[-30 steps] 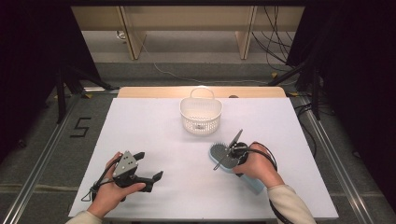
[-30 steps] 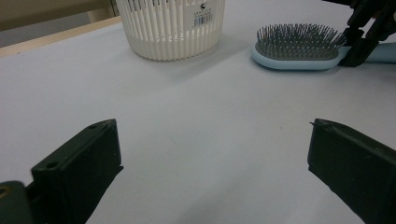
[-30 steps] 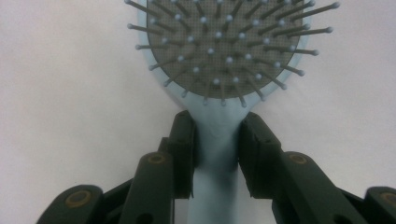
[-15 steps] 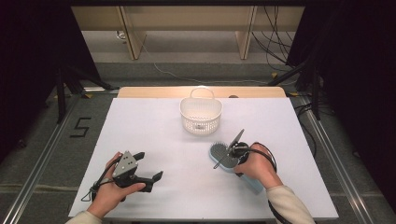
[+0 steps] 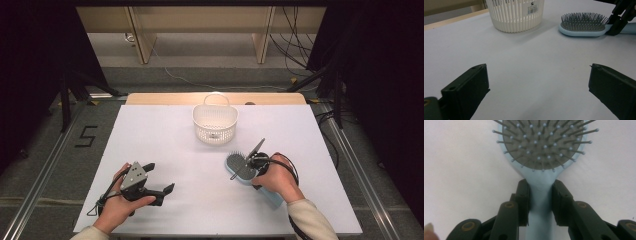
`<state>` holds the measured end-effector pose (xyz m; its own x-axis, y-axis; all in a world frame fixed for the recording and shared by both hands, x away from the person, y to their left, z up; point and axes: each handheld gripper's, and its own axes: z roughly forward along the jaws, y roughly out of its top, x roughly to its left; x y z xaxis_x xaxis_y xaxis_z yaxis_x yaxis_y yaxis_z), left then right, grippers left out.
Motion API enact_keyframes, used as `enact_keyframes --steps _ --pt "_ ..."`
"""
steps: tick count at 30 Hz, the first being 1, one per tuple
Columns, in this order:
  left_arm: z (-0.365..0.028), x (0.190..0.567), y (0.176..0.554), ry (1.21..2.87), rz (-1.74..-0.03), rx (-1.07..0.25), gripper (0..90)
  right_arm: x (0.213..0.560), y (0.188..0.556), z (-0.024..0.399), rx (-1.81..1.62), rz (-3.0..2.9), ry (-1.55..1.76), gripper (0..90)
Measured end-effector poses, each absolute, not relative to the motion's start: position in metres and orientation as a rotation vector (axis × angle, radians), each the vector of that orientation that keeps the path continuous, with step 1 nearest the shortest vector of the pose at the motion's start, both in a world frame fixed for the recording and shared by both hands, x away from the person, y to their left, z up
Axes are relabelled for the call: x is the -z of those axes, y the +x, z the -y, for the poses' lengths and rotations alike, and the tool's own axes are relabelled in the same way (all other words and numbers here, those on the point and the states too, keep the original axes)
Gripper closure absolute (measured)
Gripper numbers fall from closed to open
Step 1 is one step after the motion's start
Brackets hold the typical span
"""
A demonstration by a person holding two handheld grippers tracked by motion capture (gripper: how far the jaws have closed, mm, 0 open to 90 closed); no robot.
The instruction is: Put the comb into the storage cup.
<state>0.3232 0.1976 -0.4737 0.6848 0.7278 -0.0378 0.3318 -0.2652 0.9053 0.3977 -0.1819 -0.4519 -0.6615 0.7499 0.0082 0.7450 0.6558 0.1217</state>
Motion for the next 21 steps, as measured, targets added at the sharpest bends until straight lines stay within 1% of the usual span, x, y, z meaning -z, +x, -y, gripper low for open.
enact_keyframes --steps 21 --pt "-0.198 0.473 0.323 1.862 -0.834 -0.483 2.4 0.437 0.394 0.195 -0.33 -2.744 1.351 70.4"
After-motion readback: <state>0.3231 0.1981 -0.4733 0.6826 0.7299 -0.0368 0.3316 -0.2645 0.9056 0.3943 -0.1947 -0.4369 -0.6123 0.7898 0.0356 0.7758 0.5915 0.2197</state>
